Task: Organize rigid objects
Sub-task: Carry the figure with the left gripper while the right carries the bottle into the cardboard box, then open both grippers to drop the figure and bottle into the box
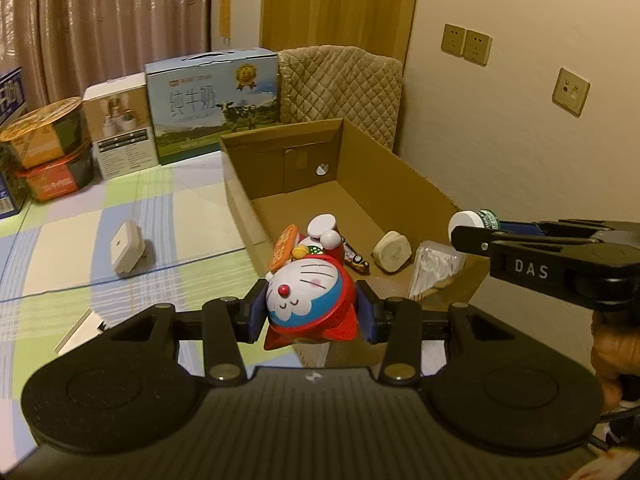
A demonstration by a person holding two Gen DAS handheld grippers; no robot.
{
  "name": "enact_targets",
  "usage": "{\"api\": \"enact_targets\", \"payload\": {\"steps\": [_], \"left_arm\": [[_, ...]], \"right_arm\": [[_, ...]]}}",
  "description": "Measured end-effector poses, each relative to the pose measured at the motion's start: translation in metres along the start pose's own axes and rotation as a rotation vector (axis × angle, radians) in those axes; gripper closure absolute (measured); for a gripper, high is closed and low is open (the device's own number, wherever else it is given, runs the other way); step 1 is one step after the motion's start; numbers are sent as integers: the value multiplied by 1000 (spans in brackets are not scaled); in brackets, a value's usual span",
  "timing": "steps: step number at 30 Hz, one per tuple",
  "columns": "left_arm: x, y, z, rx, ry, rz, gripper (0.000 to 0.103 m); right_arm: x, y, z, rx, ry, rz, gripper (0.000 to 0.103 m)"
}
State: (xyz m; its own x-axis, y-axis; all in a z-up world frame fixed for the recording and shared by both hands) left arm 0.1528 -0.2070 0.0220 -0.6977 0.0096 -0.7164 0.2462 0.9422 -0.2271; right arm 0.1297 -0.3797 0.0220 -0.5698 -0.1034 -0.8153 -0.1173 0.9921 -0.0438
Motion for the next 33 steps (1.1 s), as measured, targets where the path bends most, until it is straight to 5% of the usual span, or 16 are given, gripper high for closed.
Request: {"api": "enact_targets", "payload": {"steps": [33], "left_arm": [[-107, 5, 167, -12, 112, 53, 63]], "right_arm": [[-68, -53, 152, -82, 142, -11, 74]]}}
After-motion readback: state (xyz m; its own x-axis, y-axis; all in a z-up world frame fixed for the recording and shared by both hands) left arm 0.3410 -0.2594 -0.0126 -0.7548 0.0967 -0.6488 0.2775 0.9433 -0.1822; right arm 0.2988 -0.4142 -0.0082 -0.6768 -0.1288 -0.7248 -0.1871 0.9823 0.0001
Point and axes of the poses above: each gripper's, at about its wrist camera, not at the fingertips, and z roughly the way its jaws point, y to its left, x to its underside, the point moved 5 cm from there along z, roughly the way its jaws point, and after that the axes turned 12 degrees about -z, right-handed, at the moved point
